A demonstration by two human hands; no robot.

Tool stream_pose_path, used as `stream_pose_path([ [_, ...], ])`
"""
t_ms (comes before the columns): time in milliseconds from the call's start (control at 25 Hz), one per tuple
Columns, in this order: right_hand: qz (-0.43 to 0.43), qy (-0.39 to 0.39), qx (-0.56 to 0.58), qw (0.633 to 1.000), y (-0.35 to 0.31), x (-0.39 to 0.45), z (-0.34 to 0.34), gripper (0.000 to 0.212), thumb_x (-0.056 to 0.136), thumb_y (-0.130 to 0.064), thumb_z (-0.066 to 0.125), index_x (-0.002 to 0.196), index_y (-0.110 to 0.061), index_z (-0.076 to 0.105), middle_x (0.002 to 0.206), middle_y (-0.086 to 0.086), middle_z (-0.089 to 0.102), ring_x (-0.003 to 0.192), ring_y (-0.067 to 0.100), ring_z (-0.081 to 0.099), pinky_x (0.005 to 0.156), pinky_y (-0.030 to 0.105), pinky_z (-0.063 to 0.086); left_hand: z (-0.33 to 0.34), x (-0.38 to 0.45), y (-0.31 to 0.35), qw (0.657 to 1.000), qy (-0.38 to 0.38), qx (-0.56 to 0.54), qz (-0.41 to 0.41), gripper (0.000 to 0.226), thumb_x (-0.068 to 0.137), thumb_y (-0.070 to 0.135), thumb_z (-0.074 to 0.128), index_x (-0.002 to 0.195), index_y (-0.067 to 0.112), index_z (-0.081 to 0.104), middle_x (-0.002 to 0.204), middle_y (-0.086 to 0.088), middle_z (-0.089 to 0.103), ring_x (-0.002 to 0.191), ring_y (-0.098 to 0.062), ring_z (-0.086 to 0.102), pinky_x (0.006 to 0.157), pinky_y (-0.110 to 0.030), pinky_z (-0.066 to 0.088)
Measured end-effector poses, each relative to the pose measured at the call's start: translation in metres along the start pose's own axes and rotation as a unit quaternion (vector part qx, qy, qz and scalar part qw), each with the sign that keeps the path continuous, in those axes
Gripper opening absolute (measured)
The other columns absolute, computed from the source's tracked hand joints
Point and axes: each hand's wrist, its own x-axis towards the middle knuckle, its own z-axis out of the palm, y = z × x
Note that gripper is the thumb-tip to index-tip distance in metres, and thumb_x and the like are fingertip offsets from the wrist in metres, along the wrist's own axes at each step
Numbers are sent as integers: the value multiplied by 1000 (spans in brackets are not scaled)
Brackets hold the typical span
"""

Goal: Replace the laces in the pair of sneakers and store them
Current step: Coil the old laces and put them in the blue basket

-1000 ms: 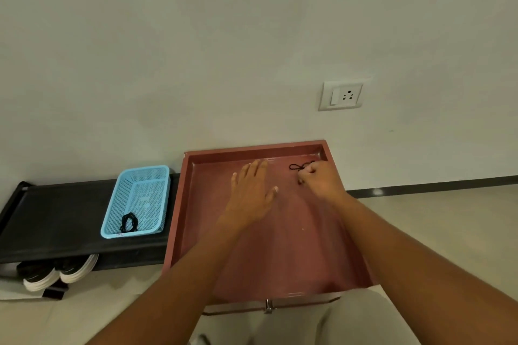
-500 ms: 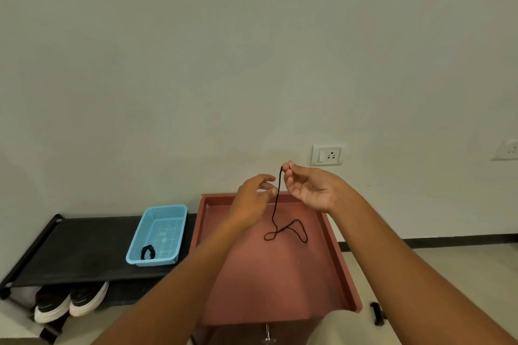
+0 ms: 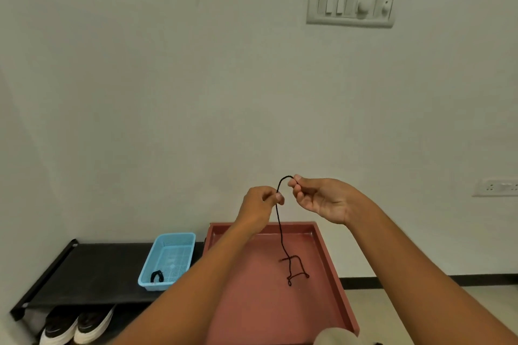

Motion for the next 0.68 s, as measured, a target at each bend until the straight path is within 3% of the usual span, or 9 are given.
stream_pose_path([
  [160,93,-94,-84,988,7,-18,-5,36,94,-1,64,128,11,65,89,8,66,74,12,62,69,22,59,-20,8,19,1000,21,-1,22,26,102,11,57,84,15,75,78,3,76,84,-14,71,88,-34,54],
  [280,108,-181,4,978,21,-22,6,27,98,0,56,121,7,67,86,6,60,74,13,57,69,25,56,-17,5,30,999,-6,2,39,27,94,9,59,76,22,74,78,2,74,80,-15,69,85,-40,55],
  [360,79,-197,112,971,23,-21,20,17,98,-1,55,110,1,67,85,6,60,71,14,59,67,27,57,-11,-3,30,999,-24,-37,25,24,85,17,61,67,29,72,76,4,72,80,-16,66,83,-41,55],
  [440,18,-154,214,964,16,-19,33,12,97,-3,55,98,-3,66,87,9,65,74,17,63,71,28,58,-6,-17,26,998,-47,-3,36,35,95,11,55,69,30,69,72,3,69,75,-12,64,76,-31,52],
  [560,-98,-31,293,950,2,-9,36,14,98,-3,52,93,-2,65,98,17,74,88,25,71,87,32,58,2,-42,22,992,-90,69,60,30,104,13,50,85,20,72,72,-4,69,66,-5,59,67,-16,45],
  [680,-193,86,131,969,1,4,25,18,100,-3,51,95,1,68,103,19,77,96,30,76,91,36,60,-2,-57,23,983,-131,107,73,25,105,16,51,90,19,71,73,6,66,64,-5,55,64,-20,44],
])
